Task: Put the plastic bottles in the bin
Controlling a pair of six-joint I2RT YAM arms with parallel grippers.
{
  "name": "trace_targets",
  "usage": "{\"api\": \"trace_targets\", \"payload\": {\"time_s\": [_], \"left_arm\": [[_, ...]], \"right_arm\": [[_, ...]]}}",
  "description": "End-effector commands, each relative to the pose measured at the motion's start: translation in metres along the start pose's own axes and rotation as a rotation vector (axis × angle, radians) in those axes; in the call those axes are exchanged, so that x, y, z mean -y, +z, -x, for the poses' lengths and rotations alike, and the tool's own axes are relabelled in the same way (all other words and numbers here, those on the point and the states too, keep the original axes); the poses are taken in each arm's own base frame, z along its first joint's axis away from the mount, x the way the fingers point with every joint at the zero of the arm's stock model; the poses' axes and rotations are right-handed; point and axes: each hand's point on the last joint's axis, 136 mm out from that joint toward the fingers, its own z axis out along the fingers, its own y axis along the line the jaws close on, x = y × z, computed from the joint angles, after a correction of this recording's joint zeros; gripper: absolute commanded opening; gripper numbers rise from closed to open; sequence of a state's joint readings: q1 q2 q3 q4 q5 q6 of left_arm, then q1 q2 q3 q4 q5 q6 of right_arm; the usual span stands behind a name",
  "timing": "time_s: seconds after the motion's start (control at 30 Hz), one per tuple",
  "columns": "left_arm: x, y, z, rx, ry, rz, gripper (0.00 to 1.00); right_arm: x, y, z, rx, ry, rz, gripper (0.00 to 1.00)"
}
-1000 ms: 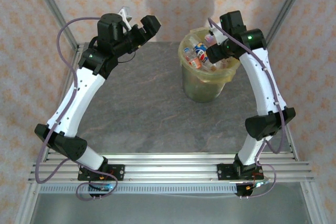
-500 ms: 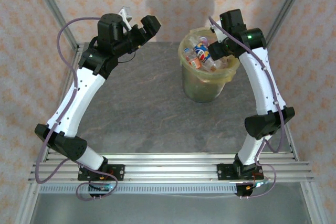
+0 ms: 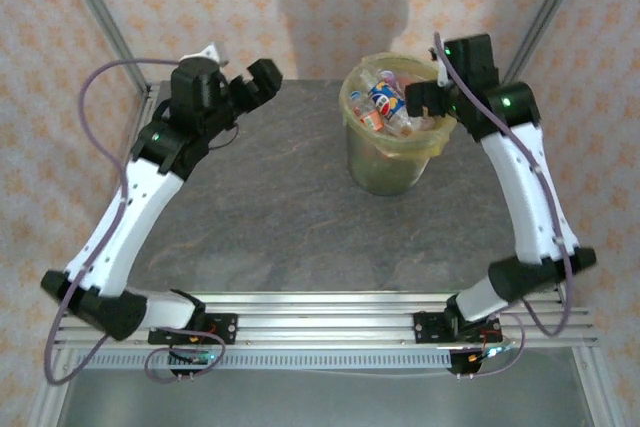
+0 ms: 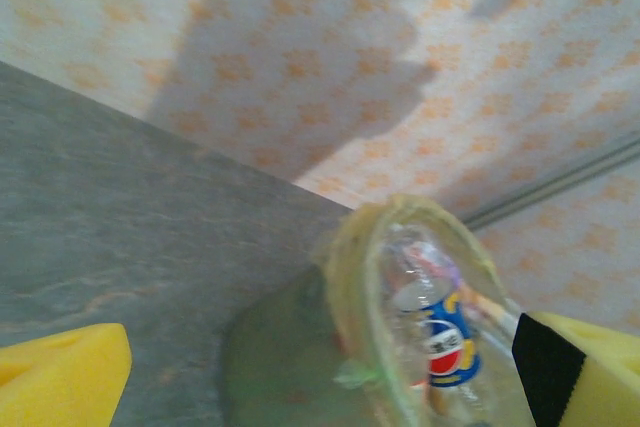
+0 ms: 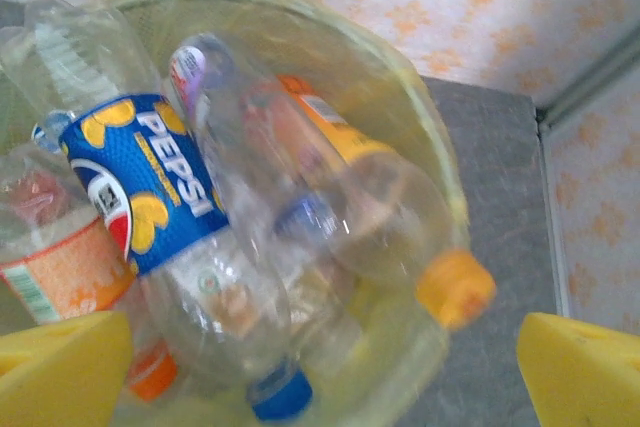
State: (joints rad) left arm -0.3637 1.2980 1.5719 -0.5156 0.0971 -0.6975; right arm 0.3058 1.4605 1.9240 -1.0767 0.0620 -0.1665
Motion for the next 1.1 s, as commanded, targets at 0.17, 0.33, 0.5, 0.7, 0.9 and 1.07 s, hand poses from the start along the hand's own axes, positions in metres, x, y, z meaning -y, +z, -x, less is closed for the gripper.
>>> {"api": "trace_targets", "payload": {"time_s": [0.17,0.33,0.5,0.7,0.9,1.07], "left_arm": [[-0.116,-0.077,-0.010,0.218,0.168,0.357,1.00],[-0.171,-0.102,-0.034,0.281,0.225,0.498,1.00],[-0.215,-0.099,-0.058,0.301,0.297,0.626,1.00],[-0.255,-0.076,-0.082,0.368,0.357,0.714,1.00],[-0.281,-0.050,-0.092,0.371,0.406,0.728,1.00],[-0.293,-0.031,-0.084,0.361,0.441,0.731,1.00]], "right_arm": [[0.060,-0.064,-0.069,0.221,0.400,-0.191,0.99],[0.081,-0.054,-0.135,0.183,0.524,-0.334,0.99],[0.094,-0.022,-0.194,0.136,0.577,-0.492,0.99],[0.098,0.020,-0.217,0.182,0.589,-0.591,0.99],[0.096,0.062,-0.210,0.266,0.489,-0.608,0.99],[0.103,0.095,-0.206,0.293,0.484,-0.587,0.99]]}}
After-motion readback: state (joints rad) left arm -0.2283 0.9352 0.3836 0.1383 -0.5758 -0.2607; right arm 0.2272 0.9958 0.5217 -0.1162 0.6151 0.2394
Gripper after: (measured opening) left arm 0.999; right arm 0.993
